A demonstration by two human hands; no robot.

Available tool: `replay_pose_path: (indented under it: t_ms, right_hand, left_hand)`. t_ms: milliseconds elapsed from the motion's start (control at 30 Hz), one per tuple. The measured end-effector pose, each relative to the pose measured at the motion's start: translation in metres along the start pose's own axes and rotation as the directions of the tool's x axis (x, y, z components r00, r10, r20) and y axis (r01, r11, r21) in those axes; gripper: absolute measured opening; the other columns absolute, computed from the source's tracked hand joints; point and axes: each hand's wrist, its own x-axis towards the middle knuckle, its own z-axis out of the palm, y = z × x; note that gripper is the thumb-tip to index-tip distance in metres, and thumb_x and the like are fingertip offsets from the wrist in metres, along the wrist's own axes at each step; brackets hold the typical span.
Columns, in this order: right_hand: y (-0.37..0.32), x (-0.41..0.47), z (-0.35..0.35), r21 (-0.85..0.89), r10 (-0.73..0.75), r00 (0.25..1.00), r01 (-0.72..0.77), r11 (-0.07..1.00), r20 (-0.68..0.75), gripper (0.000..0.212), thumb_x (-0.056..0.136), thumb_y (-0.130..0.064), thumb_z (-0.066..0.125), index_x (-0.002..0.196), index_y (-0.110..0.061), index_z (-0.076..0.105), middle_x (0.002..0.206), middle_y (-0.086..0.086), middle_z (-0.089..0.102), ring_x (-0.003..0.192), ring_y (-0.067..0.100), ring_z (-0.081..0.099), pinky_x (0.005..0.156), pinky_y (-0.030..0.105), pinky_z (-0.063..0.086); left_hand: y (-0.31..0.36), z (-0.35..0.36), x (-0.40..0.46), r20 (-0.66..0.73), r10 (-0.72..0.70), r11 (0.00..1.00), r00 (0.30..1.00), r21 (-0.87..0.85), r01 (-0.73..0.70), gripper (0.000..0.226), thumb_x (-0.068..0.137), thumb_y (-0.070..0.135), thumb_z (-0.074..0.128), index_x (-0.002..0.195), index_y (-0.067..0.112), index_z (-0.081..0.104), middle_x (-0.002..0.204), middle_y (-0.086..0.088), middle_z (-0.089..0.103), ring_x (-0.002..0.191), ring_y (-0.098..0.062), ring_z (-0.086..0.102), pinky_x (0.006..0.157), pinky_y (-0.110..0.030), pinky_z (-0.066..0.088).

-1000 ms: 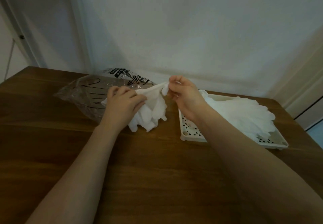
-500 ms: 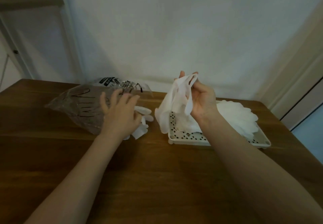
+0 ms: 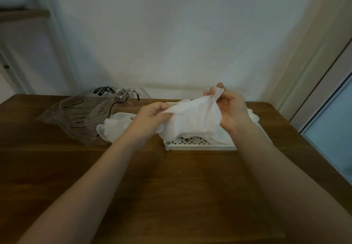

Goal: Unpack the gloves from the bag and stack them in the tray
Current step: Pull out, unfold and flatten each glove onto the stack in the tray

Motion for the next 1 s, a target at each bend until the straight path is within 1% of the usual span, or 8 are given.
replay_pose_path:
  t_ms: [67, 133, 200, 367, 533, 733, 800, 1000]
  right_hand:
    - [-0.011, -0.002, -0.013, -0.387, -0.022, 0.989, -0.036, 0.921, -0.146, 0.021, 0.09, 0.004, 0.04, 0.084, -0.009, 0.055, 0.079, 0.009, 0.054, 0.062, 0.017, 0.06, 0.07, 0.032, 0.053]
    - [-0.016, -0.004, -0.022, -0.758, -0.122, 0.97, -0.084, 0.647, -0.212, 0.019, 0.095, -0.005, 0.043, 0.092, -0.012, 0.06, 0.102, 0.009, 0.057, 0.086, 0.019, 0.059, 0.086, 0.036, 0.051]
    - [-0.02, -0.008, -0.022, -0.892, -0.224, 0.972, 0.033, 0.45, -0.077, 0.014, 0.094, -0.015, 0.05, 0.101, -0.018, 0.062, 0.111, 0.002, 0.059, 0.102, 0.017, 0.055, 0.099, 0.037, 0.044]
    - [-0.026, -0.021, -0.017, -0.869, 0.082, 0.89, 0.413, 0.272, 0.448, 0.026, 0.089, -0.012, 0.06, 0.115, -0.017, 0.057, 0.104, 0.002, 0.064, 0.098, 0.01, 0.062, 0.088, 0.025, 0.05]
    - [-0.028, -0.023, -0.026, -0.905, 0.127, 0.896, 0.419, 0.074, 0.425, 0.029, 0.083, -0.011, 0.057, 0.111, -0.02, 0.059, 0.108, 0.002, 0.064, 0.1, 0.018, 0.062, 0.085, 0.038, 0.055]
    - [-0.055, -0.012, -0.033, -0.929, -0.092, 0.944, 0.288, -0.234, 0.316, 0.024, 0.082, 0.002, 0.044, 0.081, -0.012, 0.063, 0.071, -0.004, 0.057, 0.064, 0.01, 0.051, 0.054, 0.023, 0.039]
    - [-0.067, -0.007, -0.04, -0.937, -0.142, 0.95, 0.237, -0.256, 0.279, 0.025, 0.081, 0.005, 0.042, 0.076, -0.008, 0.062, 0.064, -0.003, 0.053, 0.057, 0.009, 0.045, 0.05, 0.021, 0.032]
    - [-0.093, 0.021, -0.059, -0.985, -0.274, 0.949, 0.168, 0.026, 0.155, 0.037, 0.078, 0.01, 0.036, 0.058, -0.016, 0.053, 0.055, -0.003, 0.048, 0.055, 0.012, 0.043, 0.055, 0.025, 0.032]
  left_hand:
    - [0.012, -0.001, -0.001, 0.069, -0.045, 0.994, 0.997, -0.096, 0.052, 0.013, 0.09, 0.016, 0.057, 0.08, 0.014, 0.065, 0.081, 0.004, 0.064, 0.08, -0.014, 0.056, 0.072, -0.029, 0.045]
    - [0.026, 0.003, -0.002, 0.179, -0.076, 0.992, 0.981, -0.089, 0.093, 0.016, 0.09, 0.017, 0.056, 0.08, 0.012, 0.066, 0.08, 0.001, 0.065, 0.08, -0.015, 0.058, 0.076, -0.03, 0.046]
    - [0.036, 0.01, 0.0, 0.237, -0.11, 0.992, 0.965, -0.033, 0.121, 0.016, 0.09, 0.017, 0.056, 0.083, 0.01, 0.069, 0.082, 0.001, 0.067, 0.082, -0.015, 0.06, 0.076, -0.029, 0.048]
    - [0.059, 0.035, 0.009, 0.289, -0.129, 0.989, 0.949, 0.102, 0.103, 0.017, 0.089, 0.019, 0.058, 0.089, 0.01, 0.072, 0.09, -0.005, 0.071, 0.087, -0.02, 0.063, 0.076, -0.031, 0.051]
    - [0.067, 0.052, 0.017, 0.398, -0.084, 0.964, 0.914, 0.264, -0.026, 0.019, 0.087, 0.005, 0.055, 0.096, 0.008, 0.071, 0.093, -0.01, 0.071, 0.082, -0.018, 0.066, 0.071, -0.025, 0.053]
    - [0.077, 0.063, 0.04, 0.325, -0.035, 0.921, 0.945, 0.377, -0.096, 0.022, 0.081, -0.004, 0.053, 0.086, 0.01, 0.069, 0.08, -0.01, 0.066, 0.071, -0.016, 0.058, 0.064, -0.025, 0.046]
    - [0.079, 0.065, 0.048, 0.283, -0.002, 0.932, 0.959, 0.349, -0.101, 0.019, 0.082, -0.004, 0.052, 0.085, 0.006, 0.068, 0.077, -0.007, 0.064, 0.068, -0.015, 0.056, 0.06, -0.022, 0.044]
    - [0.082, 0.066, 0.074, 0.202, -0.024, 0.953, 0.979, 0.301, -0.038, 0.016, 0.089, 0.005, 0.052, 0.086, -0.005, 0.064, 0.076, -0.012, 0.059, 0.066, -0.016, 0.056, 0.062, -0.02, 0.05]
